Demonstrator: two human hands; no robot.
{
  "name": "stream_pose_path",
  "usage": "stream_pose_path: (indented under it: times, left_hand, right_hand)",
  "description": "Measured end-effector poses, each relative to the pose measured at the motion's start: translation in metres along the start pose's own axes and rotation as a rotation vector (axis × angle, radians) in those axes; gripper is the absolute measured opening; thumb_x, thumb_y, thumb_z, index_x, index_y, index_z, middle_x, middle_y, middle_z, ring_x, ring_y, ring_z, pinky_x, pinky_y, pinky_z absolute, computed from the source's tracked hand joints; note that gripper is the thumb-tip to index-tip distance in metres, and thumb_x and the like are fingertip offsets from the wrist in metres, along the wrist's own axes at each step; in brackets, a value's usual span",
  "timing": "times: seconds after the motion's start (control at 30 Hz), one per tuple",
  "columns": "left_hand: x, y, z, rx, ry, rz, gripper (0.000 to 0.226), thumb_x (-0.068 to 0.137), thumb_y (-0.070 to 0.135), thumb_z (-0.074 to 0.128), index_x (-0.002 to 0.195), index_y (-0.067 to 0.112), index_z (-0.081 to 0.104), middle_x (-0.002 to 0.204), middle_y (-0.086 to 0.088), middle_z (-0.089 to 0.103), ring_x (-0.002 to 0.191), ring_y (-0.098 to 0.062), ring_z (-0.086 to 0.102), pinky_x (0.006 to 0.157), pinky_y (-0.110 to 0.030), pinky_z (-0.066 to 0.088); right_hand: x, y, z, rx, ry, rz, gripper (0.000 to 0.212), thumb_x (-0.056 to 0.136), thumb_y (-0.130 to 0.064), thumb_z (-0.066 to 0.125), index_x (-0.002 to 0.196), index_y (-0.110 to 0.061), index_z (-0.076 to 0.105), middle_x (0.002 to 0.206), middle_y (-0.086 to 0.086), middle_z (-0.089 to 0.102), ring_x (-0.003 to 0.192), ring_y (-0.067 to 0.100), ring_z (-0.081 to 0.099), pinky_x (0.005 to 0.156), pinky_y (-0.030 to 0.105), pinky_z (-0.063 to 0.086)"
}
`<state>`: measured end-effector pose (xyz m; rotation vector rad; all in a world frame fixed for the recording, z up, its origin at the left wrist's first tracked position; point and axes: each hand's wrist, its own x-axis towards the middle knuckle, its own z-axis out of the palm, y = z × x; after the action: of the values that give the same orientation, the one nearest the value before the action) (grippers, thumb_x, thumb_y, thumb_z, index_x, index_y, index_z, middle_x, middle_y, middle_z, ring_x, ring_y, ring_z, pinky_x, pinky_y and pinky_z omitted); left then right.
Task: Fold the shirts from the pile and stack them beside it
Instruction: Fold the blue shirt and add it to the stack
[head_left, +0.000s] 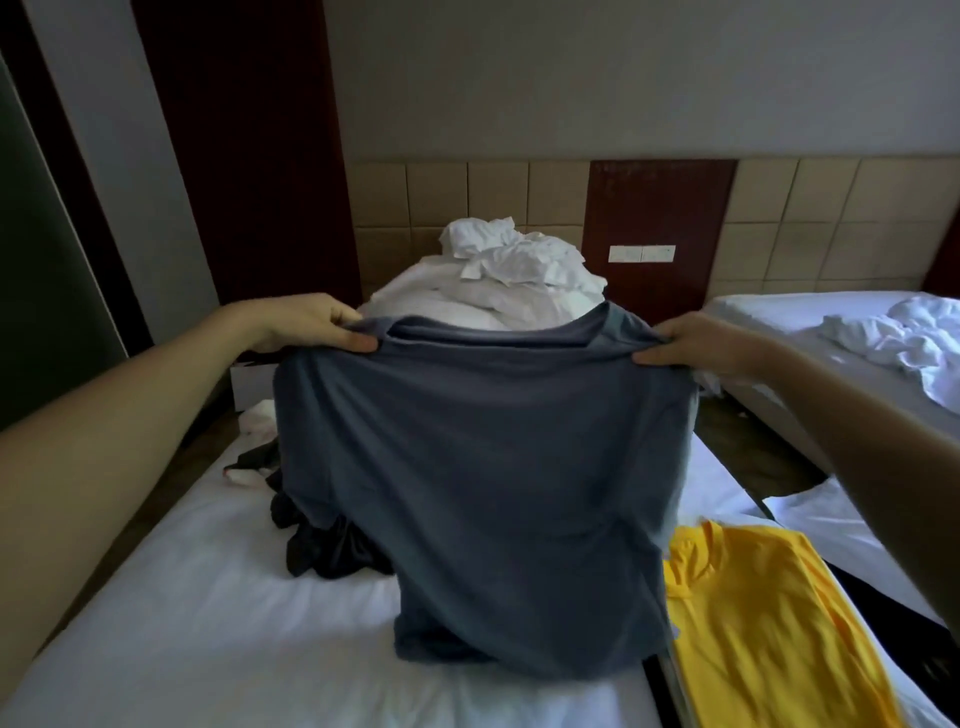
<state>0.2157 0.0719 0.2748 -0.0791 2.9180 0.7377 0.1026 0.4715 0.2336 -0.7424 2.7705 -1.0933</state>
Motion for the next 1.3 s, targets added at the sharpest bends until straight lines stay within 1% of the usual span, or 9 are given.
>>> stream_pose_path:
  times: [0.1, 0.23, 0.33, 0.43, 0.7, 0.83, 0.93, 1.13, 1.3]
  left_hand:
    - [0.011, -0.014, 0.018, -0.014, -0.185, -0.122, 0.063, 0.061, 0.059, 0.077, 0.112, 0.023, 0.066, 0.108, 0.004, 0.067, 0.099, -0.015, 0.064, 0.074, -0.022, 0.048]
    - [0.033, -0.029, 0.037, -0.375, 0.035, -0.166, 0.019, 0.087, 0.023, 0.066, 0.105, 0.017, 0.068, 0.109, -0.007, 0.067, 0.100, -0.024, 0.063, 0.074, -0.027, 0.050]
    - [0.049, -0.035, 0.035, -0.742, 0.305, -0.160, 0.031, 0.083, 0.020, 0.070, 0.113, 0.011, 0.066, 0.116, -0.013, 0.065, 0.102, -0.027, 0.062, 0.085, -0.034, 0.051]
    - [0.057, -0.032, 0.027, -0.673, 0.388, -0.121, 0.033, 0.083, 0.024, 0.071, 0.114, 0.013, 0.066, 0.105, -0.006, 0.066, 0.091, -0.019, 0.062, 0.075, -0.026, 0.050]
    - [0.058, -0.039, 0.027, -0.679, 0.272, -0.122, 0.029, 0.083, 0.022, 0.071, 0.110, 0.013, 0.067, 0.104, -0.005, 0.067, 0.095, -0.020, 0.062, 0.075, -0.026, 0.048]
    - [0.057, -0.047, 0.040, -0.829, 0.258, -0.086, 0.015, 0.088, 0.018, 0.065, 0.101, 0.013, 0.066, 0.103, -0.003, 0.065, 0.095, -0.019, 0.060, 0.087, -0.030, 0.047]
    - [0.054, -0.044, 0.050, -0.867, 0.241, -0.032, 0.011, 0.093, 0.017, 0.056, 0.083, 0.014, 0.060, 0.086, -0.001, 0.062, 0.081, -0.014, 0.058, 0.073, -0.025, 0.045]
    - [0.050, -0.041, 0.060, -0.709, 0.313, -0.037, 0.012, 0.094, 0.020, 0.057, 0.083, 0.014, 0.060, 0.083, -0.003, 0.059, 0.076, -0.015, 0.054, 0.066, -0.024, 0.044]
    - [0.046, -0.046, 0.058, -0.272, 0.417, 0.040, 0.022, 0.095, 0.022, 0.055, 0.092, 0.002, 0.061, 0.079, -0.004, 0.058, 0.072, -0.014, 0.053, 0.061, -0.023, 0.040]
  right_hand:
    - [0.006, 0.007, 0.017, 0.125, -0.155, 0.065, 0.068, 0.063, -0.057, 0.077, 0.104, -0.004, 0.067, 0.104, 0.011, 0.070, 0.089, 0.018, 0.067, 0.084, 0.030, 0.053]
    - [0.031, 0.012, 0.036, 0.194, -0.087, 0.066, 0.021, 0.089, -0.022, 0.063, 0.102, -0.005, 0.062, 0.108, 0.017, 0.063, 0.090, 0.019, 0.061, 0.079, 0.029, 0.049]
    - [0.058, 0.013, 0.039, 0.008, 0.121, 0.027, 0.038, 0.091, -0.026, 0.060, 0.103, 0.009, 0.061, 0.099, 0.023, 0.061, 0.087, 0.022, 0.053, 0.083, 0.039, 0.044]
    - [0.077, 0.006, 0.034, -0.037, 0.190, -0.013, 0.040, 0.096, -0.023, 0.051, 0.089, 0.014, 0.062, 0.083, 0.016, 0.056, 0.078, 0.021, 0.048, 0.071, 0.030, 0.036]
    - [0.086, 0.002, 0.035, 0.337, 0.366, 0.055, 0.030, 0.099, -0.025, 0.047, 0.080, -0.004, 0.058, 0.079, 0.012, 0.046, 0.075, 0.020, 0.043, 0.067, 0.030, 0.039]
    - [0.074, 0.004, 0.040, 0.433, 0.349, 0.078, 0.035, 0.100, -0.021, 0.044, 0.108, 0.008, 0.062, 0.108, 0.024, 0.063, 0.099, 0.030, 0.059, 0.097, 0.046, 0.045]
    - [0.066, 0.003, 0.046, 0.465, 0.265, 0.061, 0.037, 0.101, -0.028, 0.039, 0.106, 0.002, 0.061, 0.110, 0.018, 0.061, 0.106, 0.029, 0.057, 0.098, 0.042, 0.044]
    - [0.056, 0.015, 0.054, -0.132, 0.060, -0.105, 0.046, 0.080, -0.028, 0.073, 0.108, -0.022, 0.037, 0.110, 0.004, 0.045, 0.094, 0.019, 0.049, 0.080, 0.031, 0.043]
    - [0.055, 0.030, 0.051, -0.419, 0.065, -0.134, 0.021, 0.093, -0.025, 0.057, 0.101, -0.006, 0.058, 0.098, 0.011, 0.059, 0.096, 0.029, 0.055, 0.076, 0.030, 0.035]
